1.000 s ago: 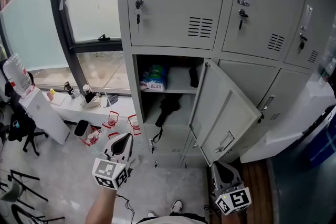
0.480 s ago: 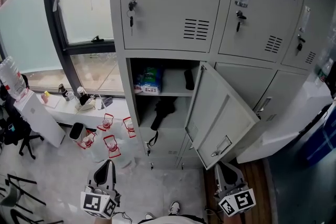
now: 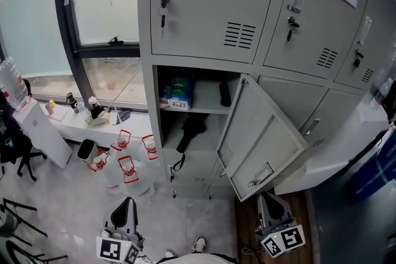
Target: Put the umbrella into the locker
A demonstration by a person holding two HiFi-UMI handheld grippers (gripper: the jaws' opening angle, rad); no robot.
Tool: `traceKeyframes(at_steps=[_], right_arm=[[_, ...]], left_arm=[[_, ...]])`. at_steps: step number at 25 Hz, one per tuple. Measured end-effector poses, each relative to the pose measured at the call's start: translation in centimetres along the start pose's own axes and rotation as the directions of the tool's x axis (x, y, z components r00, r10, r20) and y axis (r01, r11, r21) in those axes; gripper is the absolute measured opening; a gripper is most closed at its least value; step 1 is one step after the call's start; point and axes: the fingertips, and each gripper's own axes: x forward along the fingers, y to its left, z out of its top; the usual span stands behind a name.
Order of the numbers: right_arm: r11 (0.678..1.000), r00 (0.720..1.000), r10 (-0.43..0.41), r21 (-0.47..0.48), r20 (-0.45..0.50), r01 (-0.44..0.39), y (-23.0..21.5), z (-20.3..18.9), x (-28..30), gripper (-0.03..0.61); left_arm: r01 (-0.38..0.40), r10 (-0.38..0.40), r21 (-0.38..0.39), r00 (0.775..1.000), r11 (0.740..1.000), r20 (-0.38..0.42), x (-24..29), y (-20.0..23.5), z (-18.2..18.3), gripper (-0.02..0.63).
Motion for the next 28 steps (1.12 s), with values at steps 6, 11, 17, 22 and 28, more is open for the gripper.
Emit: traceKeyframes(at_steps=[6, 11, 17, 22, 28], right_arm=[[1.000, 1.000, -0.013, -0.002, 0.014, 0.013, 0.1, 0.3, -0.1, 0.018], [1.000, 0.999, -0.025, -0.003, 0.021, 0.025, 0.1, 0.6, -0.3, 0.018], [0.999, 0.999, -0.046, -0.006, 0.026, 0.046, 0.4, 0.7, -0.9, 0.018], [0.996, 0.997, -0.074, -0.048, 0.016, 0.075, 0.8, 0.5, -1.3, 0.018], [0.996, 0.996, -0.084, -0.031, 0.024, 0.085, 1.5, 0.5, -1.9, 0.018]], left_arm=[[0.006, -0.006, -0.001, 1.000, 1.000, 0.007, 0.0, -0.1, 0.0, 0.021], [0.035, -0.033, -0.064, 0.999, 0.997, 0.028, 0.4, -0.1, 0.5, 0.021], [0.054, -0.052, -0.063, 0.998, 0.997, 0.037, 0.4, -0.1, 1.1, 0.022], [0.079, -0.078, -0.036, 0.996, 0.996, 0.041, 0.7, -0.6, 1.5, 0.021], [0.091, -0.090, -0.021, 0.995, 0.996, 0.049, 0.4, -0.1, 1.8, 0.021]])
